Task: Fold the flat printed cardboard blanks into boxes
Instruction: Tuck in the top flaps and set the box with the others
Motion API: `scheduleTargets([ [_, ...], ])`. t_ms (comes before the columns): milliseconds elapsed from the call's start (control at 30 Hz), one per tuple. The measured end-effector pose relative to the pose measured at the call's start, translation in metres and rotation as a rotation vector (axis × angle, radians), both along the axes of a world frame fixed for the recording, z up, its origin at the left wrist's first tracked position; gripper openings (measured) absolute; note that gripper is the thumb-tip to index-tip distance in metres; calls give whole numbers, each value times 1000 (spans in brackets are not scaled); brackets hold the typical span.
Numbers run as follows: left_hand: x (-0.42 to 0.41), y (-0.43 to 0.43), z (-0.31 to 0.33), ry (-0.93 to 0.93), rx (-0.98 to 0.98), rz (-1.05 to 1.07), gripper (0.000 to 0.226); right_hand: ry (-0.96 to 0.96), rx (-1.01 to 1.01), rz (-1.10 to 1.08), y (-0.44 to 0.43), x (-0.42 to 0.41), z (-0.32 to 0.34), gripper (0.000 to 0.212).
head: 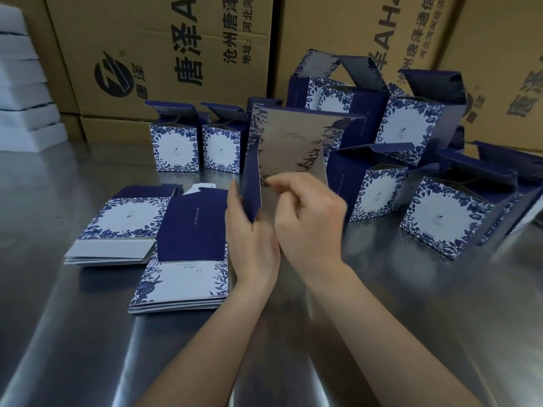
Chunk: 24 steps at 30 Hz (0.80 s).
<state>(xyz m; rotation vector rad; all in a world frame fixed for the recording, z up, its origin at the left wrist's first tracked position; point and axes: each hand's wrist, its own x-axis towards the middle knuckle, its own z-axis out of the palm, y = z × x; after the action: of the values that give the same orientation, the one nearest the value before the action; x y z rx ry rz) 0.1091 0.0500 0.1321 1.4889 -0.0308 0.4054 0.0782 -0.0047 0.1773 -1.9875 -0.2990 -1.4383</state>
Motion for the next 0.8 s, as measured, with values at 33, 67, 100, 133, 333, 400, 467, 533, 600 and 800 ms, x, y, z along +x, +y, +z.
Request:
scheduleTargets([
  [33, -1, 0, 2, -13, 0, 9, 57, -106, -5, 12, -5, -3, 3, 30],
  [67, -1, 0, 4, -21, -5, 18, 60, -184, 7, 7, -12, -4, 6, 30],
  [100, -2, 0, 5, -22, -14, 22, 64, -235, 30, -19, -20, -5, 10, 29],
  [133, -2, 0, 6, -20, -20, 23, 66, -265, 59, -62, -29, -5, 13, 29],
  [333, -5, -6, 5, -87, 33, -3, 66, -197, 390, -70, -72, 0, 15, 32],
  [400, -6, -7, 4, -111, 70, 1, 66, -189, 557, 71, -79, 0, 17, 37],
  [467, -4, -6, 3, -103, 70, 4, 67, -203, 716, 185, -86, 2, 19, 37],
  [533, -3, -5, 4, -81, 47, 6, 68, -194, 810, 249, -93, 6, 20, 36],
  [600, -1, -3, 6, -78, 37, 6, 68, -128, 835, 290, -98, 12, 19, 36],
  [800, 1, 1, 9, -114, 37, -7, 64, 348, 711, 438, -96, 32, -4, 33],
])
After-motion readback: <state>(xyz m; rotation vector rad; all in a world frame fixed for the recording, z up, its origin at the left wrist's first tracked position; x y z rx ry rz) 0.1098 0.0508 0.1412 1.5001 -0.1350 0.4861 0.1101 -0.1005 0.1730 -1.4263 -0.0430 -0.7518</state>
